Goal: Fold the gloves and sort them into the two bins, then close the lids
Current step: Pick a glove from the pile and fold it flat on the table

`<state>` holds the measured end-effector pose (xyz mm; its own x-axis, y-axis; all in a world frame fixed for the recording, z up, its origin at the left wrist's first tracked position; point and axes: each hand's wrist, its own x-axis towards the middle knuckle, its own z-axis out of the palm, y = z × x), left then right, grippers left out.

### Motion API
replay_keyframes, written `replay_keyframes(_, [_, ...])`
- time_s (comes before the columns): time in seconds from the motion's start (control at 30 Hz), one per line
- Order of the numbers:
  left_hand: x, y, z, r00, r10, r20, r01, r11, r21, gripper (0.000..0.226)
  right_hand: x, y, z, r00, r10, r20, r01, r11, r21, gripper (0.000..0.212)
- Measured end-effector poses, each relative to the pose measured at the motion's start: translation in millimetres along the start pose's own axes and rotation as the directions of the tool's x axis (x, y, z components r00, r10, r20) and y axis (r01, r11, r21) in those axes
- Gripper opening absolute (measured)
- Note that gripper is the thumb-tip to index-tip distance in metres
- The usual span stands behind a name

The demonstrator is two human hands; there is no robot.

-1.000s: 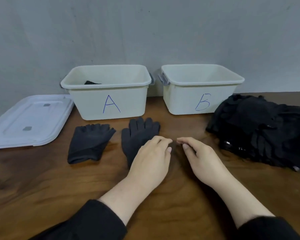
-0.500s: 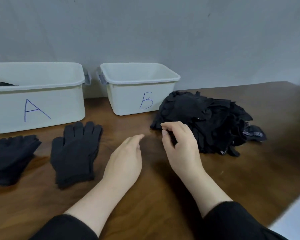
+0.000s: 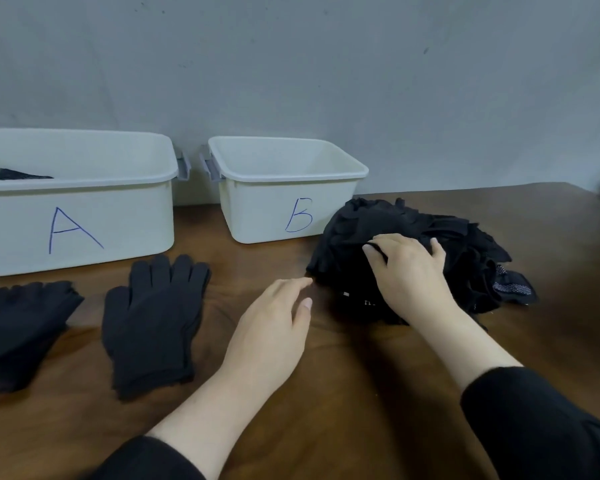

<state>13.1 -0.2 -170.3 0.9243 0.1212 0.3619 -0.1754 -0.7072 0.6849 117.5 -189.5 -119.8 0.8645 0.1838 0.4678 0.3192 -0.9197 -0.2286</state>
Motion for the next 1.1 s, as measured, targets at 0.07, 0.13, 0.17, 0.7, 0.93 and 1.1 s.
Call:
replay_keyframes(0.07, [0.2, 1.9, -1.5, 0.999, 0.014, -0.038, -0.016, 0.999, -0.044, 0.038, 7.7, -8.0, -20.5, 0.991, -0.061, -0.116, 0.076, 0.989, 0.131, 0.026])
replay_keyframes(0.13, [0.2, 5.1, -5.1, 0.996, 0.003, -0.091, -0.013, 0.994, -0.111, 0.038, 15.3, -23.5, -52.4, 0.973, -0.05, -0.225, 0.122, 0.941, 0.316, 0.018])
replay_keyframes(0.17, [0.0, 6.6, -7.4, 0.993, -0.011, -0.121, -0.008, 0.987, -0.161, 0.041, 20.2, -31.4, -67.8, 0.975, -0.019, -0.223, 0.107, 0.916, 0.387, 0.014])
replay_keyframes(0.7, [-27.8, -17.9, -92.5, 0.947, -0.133, -0.293, 0.088, 0.983, -0.16, 0.015, 38.5, -114.9, -65.1, 0.993, -0.11, -0.036, 0.098, 0.631, 0.769, 0.011])
replay_keyframes(0.93, [-68.5, -73.3, -142.7, 0.997, 0.08, -0.003, -0.072, 0.917, 0.393, 0.032, -46.8, -100.2, -25.0, 0.85, -0.445, 0.28, 0.217, 0.782, 0.585, 0.012])
replay_keyframes(1.1, [-70.8, -81.0, -142.9, 0.97, -0.043, 0.24, -0.08, 0.873, 0.48, 0.042, -88.8, -93.2, 21.6, 0.823, -0.504, 0.263, 0.344, 0.81, 0.475, 0.026])
